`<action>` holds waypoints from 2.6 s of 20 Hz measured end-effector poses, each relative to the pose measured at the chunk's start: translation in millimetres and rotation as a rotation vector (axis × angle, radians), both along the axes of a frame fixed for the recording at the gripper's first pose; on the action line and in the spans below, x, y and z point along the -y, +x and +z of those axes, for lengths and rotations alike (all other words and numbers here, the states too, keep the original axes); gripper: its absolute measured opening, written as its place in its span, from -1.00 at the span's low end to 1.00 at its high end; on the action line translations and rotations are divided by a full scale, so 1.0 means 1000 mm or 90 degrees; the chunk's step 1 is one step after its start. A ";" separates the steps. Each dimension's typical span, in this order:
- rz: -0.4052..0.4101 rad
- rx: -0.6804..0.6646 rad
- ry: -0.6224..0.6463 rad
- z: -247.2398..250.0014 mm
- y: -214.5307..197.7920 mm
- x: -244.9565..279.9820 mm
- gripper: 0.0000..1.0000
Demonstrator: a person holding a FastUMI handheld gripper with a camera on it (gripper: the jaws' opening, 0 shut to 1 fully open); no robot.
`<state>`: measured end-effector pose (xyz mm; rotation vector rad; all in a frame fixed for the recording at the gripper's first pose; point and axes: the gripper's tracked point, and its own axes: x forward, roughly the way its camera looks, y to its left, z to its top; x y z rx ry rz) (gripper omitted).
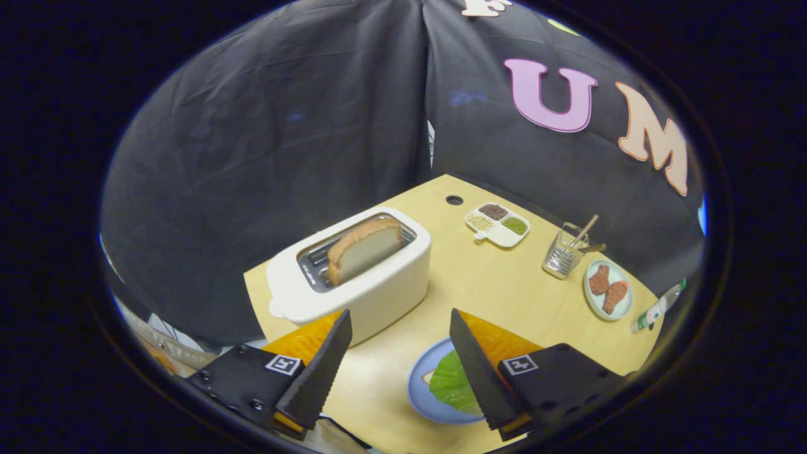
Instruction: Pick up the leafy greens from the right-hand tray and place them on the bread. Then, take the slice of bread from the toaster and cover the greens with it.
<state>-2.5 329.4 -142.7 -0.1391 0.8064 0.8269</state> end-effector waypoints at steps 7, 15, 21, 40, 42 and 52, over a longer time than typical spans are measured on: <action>0.003 -0.015 0.036 0.030 0.010 -0.047 0.99; -0.029 -0.057 0.023 0.017 0.029 -0.086 0.93; -0.072 -0.095 -0.004 -0.012 0.047 -0.095 0.90; -0.114 -0.137 0.084 0.017 0.050 -0.066 -0.80; -0.126 -0.134 0.098 0.020 0.053 -0.052 -0.80; -0.166 -0.151 0.178 0.034 0.056 0.011 -0.80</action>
